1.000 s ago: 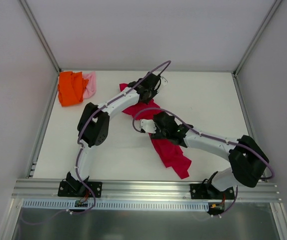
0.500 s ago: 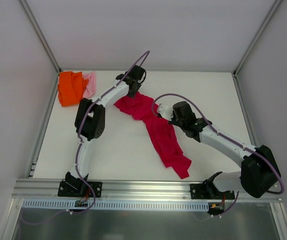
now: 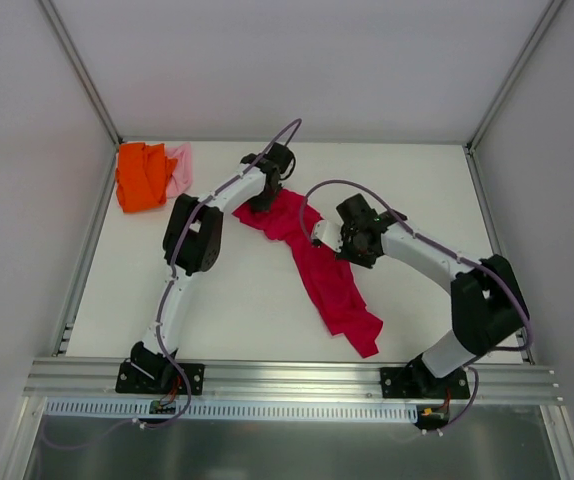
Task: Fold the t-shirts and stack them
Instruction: Rotate the tshirt 90 degrees
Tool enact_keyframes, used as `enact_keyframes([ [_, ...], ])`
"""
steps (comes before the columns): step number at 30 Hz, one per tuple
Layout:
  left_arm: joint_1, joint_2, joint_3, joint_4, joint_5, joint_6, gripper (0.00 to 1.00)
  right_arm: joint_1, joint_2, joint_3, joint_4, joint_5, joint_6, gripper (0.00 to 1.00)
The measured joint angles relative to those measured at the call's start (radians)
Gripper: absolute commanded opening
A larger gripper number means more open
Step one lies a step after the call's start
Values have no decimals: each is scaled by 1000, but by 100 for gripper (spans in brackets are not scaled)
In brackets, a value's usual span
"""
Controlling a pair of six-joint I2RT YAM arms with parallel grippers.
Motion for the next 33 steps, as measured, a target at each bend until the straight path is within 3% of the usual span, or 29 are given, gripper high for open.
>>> enact_keyframes([
  [4,6,50,86,-41,2,1,0,0,105,21,-95,-68,-3,1],
  [13,13,104,189,-105,32,4,0,11,117,30,-242,-155,-29,1],
  [24,25,114,228,-104,184,3,0,172,138,40,-352,-227,-34,1],
  [33,-23,114,228,-95,229,18,0,256,203,89,-389,-262,-41,1],
])
